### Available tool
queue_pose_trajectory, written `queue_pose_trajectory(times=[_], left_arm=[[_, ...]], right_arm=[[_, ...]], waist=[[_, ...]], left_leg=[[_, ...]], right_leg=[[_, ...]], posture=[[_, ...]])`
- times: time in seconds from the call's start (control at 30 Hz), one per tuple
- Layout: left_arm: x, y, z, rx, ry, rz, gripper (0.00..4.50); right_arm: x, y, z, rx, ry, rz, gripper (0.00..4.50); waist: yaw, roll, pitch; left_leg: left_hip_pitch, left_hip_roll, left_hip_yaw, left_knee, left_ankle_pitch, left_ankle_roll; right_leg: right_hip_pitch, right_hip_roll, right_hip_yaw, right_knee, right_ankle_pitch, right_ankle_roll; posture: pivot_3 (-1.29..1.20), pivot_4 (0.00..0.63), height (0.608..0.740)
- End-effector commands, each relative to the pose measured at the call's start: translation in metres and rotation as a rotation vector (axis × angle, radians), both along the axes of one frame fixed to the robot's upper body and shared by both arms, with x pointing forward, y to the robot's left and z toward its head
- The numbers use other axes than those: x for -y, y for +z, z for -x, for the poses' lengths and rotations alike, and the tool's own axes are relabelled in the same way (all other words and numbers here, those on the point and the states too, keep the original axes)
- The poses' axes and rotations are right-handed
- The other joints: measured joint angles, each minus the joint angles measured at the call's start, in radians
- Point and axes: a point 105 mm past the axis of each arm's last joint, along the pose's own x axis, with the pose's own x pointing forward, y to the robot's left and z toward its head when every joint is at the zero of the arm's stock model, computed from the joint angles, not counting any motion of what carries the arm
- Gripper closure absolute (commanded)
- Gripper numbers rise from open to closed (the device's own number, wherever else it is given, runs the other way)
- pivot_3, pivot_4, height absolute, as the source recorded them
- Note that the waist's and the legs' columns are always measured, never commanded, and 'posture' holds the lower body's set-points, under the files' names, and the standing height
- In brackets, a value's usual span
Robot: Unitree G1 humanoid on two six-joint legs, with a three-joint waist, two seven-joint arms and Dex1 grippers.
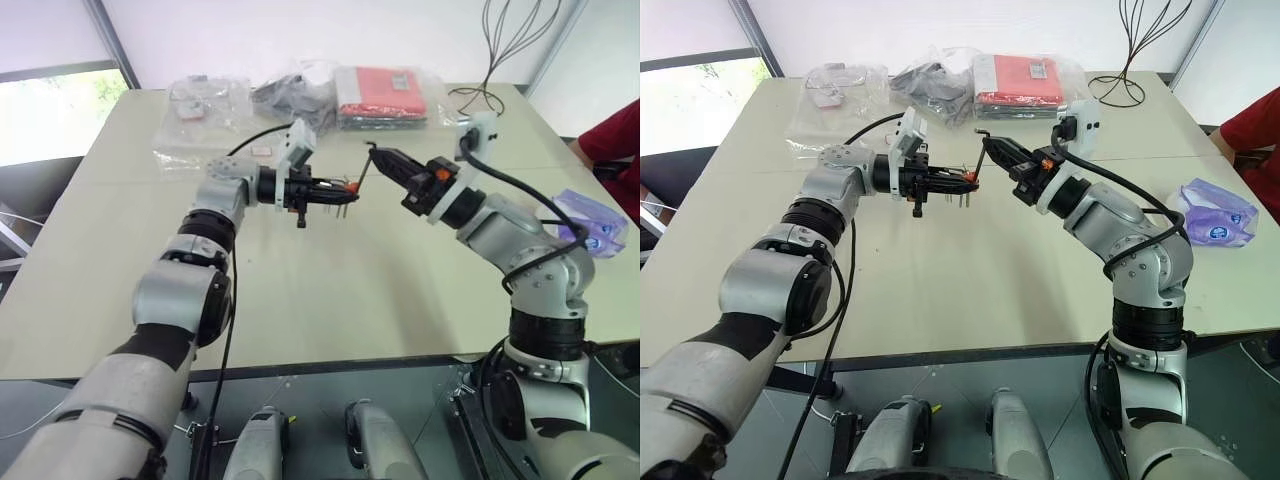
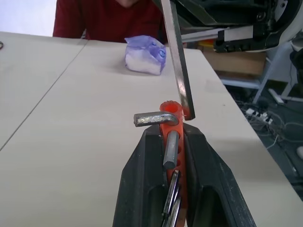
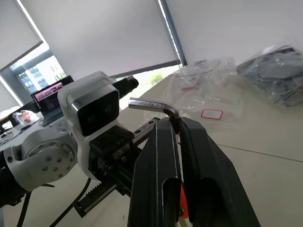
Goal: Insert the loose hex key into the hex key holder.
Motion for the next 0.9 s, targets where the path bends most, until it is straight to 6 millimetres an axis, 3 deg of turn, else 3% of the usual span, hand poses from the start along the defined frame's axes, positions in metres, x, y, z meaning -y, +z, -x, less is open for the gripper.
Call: queue_pose_trajectory(times=[0.03,0.47,0.9], left_arm=[[-0.001,0.008,0.001,0.047,-0.009,0.002,4.5],[0.002,0.021,0.001,0.017,-0.018,0.073,4.5],[0.003,0.019,0.003,0.033,-0.036,0.059,4.5]], right_arm=[[-0.001,0.024,0.008,0.086,0.015,-0.02,4.38],[0.002,0.014,0.005,0.06,-0.004,-0.012,4.38],[0.008,-0.002,0.002,0.026,-0.016,0.022,4.38]], waist=[[0.0,0.0,0.0],[0.0,0.0,0.0],[0.0,0.0,0.0]], left_leg=[[0.0,0.0,0.0,0.0,0.0,0.0],[0.0,0.0,0.0,0.0,0.0,0.0],[0.0,0.0,0.0,0.0,0.0,0.0]], right_leg=[[0.0,0.0,0.0,0.0,0.0,0.0],[0.0,0.0,0.0,0.0,0.0,0.0],[0.0,0.0,0.0,0.0,0.0,0.0]], posture=[[0.0,0.15,0.74],[0.0,0.15,0.74],[0.0,0.15,0.74]])
